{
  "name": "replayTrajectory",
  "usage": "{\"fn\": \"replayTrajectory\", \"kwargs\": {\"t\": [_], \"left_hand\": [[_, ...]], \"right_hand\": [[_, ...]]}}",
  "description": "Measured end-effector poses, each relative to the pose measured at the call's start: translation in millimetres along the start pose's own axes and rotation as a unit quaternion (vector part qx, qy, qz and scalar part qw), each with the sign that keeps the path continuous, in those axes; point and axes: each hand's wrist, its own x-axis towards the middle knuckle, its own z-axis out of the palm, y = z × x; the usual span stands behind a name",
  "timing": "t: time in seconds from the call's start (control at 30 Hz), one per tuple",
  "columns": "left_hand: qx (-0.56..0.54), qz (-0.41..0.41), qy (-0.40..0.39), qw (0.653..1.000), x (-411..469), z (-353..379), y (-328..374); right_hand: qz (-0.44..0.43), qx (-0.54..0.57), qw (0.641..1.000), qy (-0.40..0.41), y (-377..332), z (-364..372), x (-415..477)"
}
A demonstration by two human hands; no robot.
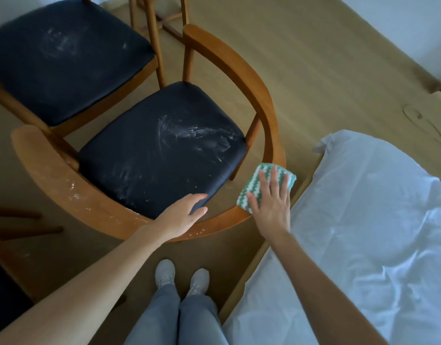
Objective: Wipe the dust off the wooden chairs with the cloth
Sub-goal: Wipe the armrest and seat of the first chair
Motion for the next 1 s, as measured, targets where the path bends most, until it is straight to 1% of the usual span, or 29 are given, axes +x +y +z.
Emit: {"fn": "replayTrajectory", "kwargs": {"t": [0.1, 0.13, 0.27, 0.33, 0.4, 0.47, 0.5, 0.53, 0.6, 0.63, 0.67, 0.73, 0.8, 0.83, 0.87, 0.93, 1.0], "left_hand": [[-0.011, -0.003, 0.008, 1.000, 0.2, -1.9, -4.8], [-0.020, -0.003, 0.009, 1.000, -0.2, -2.1, -5.7], [-0.034, -0.006, 0.002, 0.999, 1.7, -0.1, -7.5], [-0.035, -0.008, 0.004, 0.999, 3.2, 1.8, -7.7], [-0.036, -0.007, 0.009, 0.999, 5.2, 3.6, -7.0], [-0.033, -0.006, 0.014, 0.999, 6.5, 6.3, -6.7], [-0.035, -0.007, 0.010, 0.999, 6.8, 8.5, -6.5], [-0.038, -0.004, 0.005, 0.999, 6.7, 11.8, -6.0], [-0.045, 0.007, -0.002, 0.999, 7.5, 20.1, -5.6], [-0.049, 0.010, -0.004, 0.999, 8.8, 23.9, -5.8], [-0.052, 0.013, -0.004, 0.999, 11.1, 27.4, -6.0], [-0.056, 0.013, 0.000, 0.998, 18.0, 33.2, -7.4], [-0.060, 0.013, 0.010, 0.998, 27.2, 36.6, -8.0], [-0.064, 0.014, 0.017, 0.998, 32.1, 38.0, -7.8], [-0.067, 0.015, 0.025, 0.997, 36.7, 38.5, -7.4], [-0.068, 0.019, 0.044, 0.997, 43.0, 37.7, -6.6], [-0.072, 0.024, 0.058, 0.995, 46.0, 36.4, -6.8]], "right_hand": [[-0.019, -0.042, 0.997, 0.055, -25.5, 24.5, -35.2], [-0.028, -0.044, 0.997, 0.060, -34.8, 34.1, -45.7], [-0.060, -0.041, 0.997, 0.024, -61.9, 56.4, -69.9], [-0.106, -0.050, 0.993, 0.023, -51.5, 53.0, -64.5], [-0.148, -0.047, 0.987, 0.032, -26.2, 40.7, -49.4], [-0.126, 0.008, 0.991, 0.044, 1.8, 21.9, -23.2], [-0.103, 0.042, 0.993, 0.033, 13.8, 9.7, -7.3], [-0.082, 0.071, 0.994, 0.004, 25.1, -2.4, 10.1], [-0.081, 0.099, 0.990, -0.054, 37.3, -27.3, 43.6], [-0.097, 0.081, 0.988, -0.088, 42.1, -36.3, 60.7], [-0.120, 0.031, 0.985, -0.121, 46.1, -41.7, 78.9], [-0.161, -0.061, 0.973, -0.152, 48.6, -44.2, 114.5], [-0.123, -0.053, 0.977, -0.164, 43.7, -44.3, 145.4], [-0.109, -0.062, 0.977, -0.171, 41.8, -44.2, 159.9], [-0.113, -0.097, 0.973, -0.176, 40.7, -43.1, 174.2], [-0.137, -0.202, 0.954, -0.176, 37.5, -44.1, 198.3], [-0.151, -0.311, 0.923, -0.167, 31.9, -45.8, 217.0]]}}
